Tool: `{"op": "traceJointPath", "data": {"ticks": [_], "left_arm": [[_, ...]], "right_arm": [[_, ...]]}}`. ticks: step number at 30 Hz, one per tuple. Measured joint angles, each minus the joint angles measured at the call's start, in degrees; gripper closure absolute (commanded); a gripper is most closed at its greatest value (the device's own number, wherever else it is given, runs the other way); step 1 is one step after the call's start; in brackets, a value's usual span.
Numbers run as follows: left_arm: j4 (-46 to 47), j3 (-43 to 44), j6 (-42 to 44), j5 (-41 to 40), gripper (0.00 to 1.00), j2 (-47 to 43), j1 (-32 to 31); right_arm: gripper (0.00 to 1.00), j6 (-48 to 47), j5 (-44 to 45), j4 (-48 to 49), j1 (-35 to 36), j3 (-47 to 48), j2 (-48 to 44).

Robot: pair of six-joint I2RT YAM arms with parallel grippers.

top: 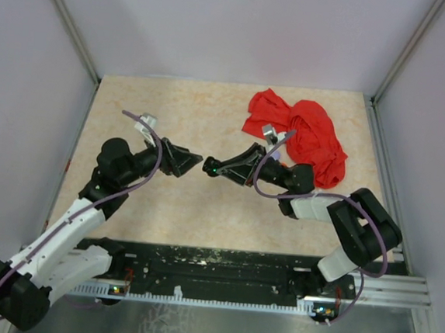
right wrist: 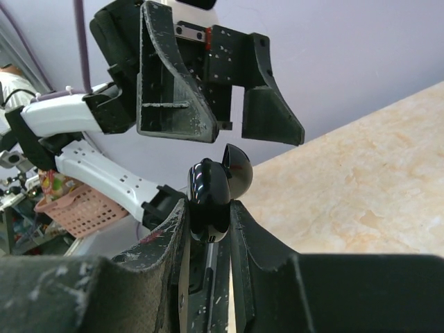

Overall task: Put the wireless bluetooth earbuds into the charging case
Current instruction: Close the charging case.

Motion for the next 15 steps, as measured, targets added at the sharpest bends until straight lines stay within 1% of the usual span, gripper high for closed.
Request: {"op": "traceJointPath", "data": {"ticks": [3,5,11,15], "left_arm": [[2.0,-1.3,-2.0,3.6,0.08,0.2,1.6],[4.0,-1.7,-3.7,6.5,0.08,0.8,1.9],[14.4,-3.2,-10.2,16.1,0.09,3.8,1.9],[19.8,-3.9,-13.6,20.7,0.09,5.6,1.9]], "right_arm": [[1.0,0.3,-0.4,0.3,0.0,0.0,0.0],[1.0,0.6,-0.7,0.6,0.0,0.1,0.0],[1.0,2.0,-1.6,1.2,0.0,1.3,1.8],[1.0,2.6,-1.7,1.2,0.0,1.5,2.4]]}}
